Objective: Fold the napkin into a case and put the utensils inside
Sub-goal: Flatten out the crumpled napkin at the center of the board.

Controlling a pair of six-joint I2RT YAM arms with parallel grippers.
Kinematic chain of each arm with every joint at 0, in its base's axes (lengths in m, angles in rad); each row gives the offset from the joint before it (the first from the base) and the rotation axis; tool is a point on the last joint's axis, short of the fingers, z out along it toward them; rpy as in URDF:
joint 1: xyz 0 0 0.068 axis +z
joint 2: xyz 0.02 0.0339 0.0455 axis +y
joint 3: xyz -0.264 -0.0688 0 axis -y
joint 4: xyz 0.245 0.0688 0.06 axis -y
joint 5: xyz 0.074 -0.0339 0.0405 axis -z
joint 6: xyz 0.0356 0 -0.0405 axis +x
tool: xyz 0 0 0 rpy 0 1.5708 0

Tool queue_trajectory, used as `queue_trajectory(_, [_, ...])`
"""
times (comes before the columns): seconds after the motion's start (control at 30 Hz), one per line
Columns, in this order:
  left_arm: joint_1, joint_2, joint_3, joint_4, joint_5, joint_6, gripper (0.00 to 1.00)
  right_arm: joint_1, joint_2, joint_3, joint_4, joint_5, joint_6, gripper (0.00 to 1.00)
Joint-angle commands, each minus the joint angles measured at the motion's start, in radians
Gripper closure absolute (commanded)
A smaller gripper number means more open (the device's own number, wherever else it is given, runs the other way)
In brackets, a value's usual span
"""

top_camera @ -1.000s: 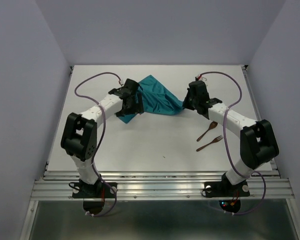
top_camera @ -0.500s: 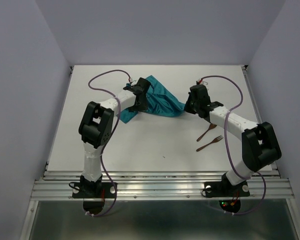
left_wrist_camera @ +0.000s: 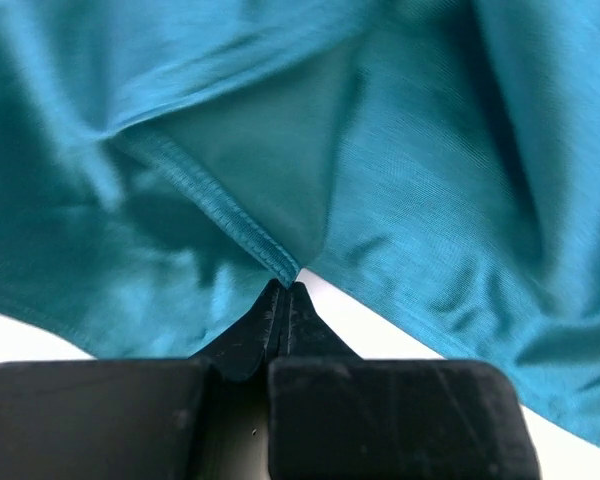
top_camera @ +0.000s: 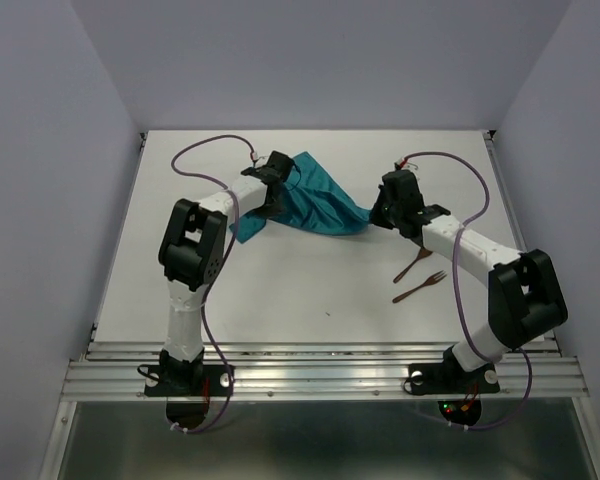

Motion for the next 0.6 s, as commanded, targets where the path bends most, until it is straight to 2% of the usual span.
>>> queue_trajectory(0.0, [0.099, -0.112, 0.005, -0.018, -0.055, 0.055, 1.0, 0.004, -0.071, -0.012, -0.001, 0.02, -0.018, 0.99])
queue_trajectory(0.17, [0.199, -0.149, 0.062, 0.016, 0.011, 0.113, 1.0, 0.004, -0.092, -0.01, -0.016, -0.009, 0.002, 0.99])
queue_trajectory(0.23, [0.232, -0.102, 0.158, -0.016, 0.016, 0.123, 1.0, 0.004, -0.091, 0.016, -0.019, -0.054, 0.019, 0.99])
queue_trajectory(0.37, [0.284, 0.036, 0.379, -0.08, 0.007, 0.149, 1.0, 0.004, -0.097, 0.028, -0.019, -0.02, 0.028, 0.99])
queue_trajectory(0.47, [0.303, 0.145, 0.621, -0.185, -0.029, 0.146, 0.78, 0.004, -0.097, 0.033, -0.027, -0.032, 0.021, 0.99])
queue_trajectory(0.5, [0.301, 0.162, 0.643, -0.2, -0.053, 0.149, 0.45, 0.004, -0.102, 0.031, -0.028, -0.043, 0.02, 0.99])
queue_trajectory(0.57, [0.297, 0.136, 0.616, -0.194, -0.047, 0.153, 0.17, 0.004, -0.108, 0.018, -0.028, -0.048, 0.027, 0.99])
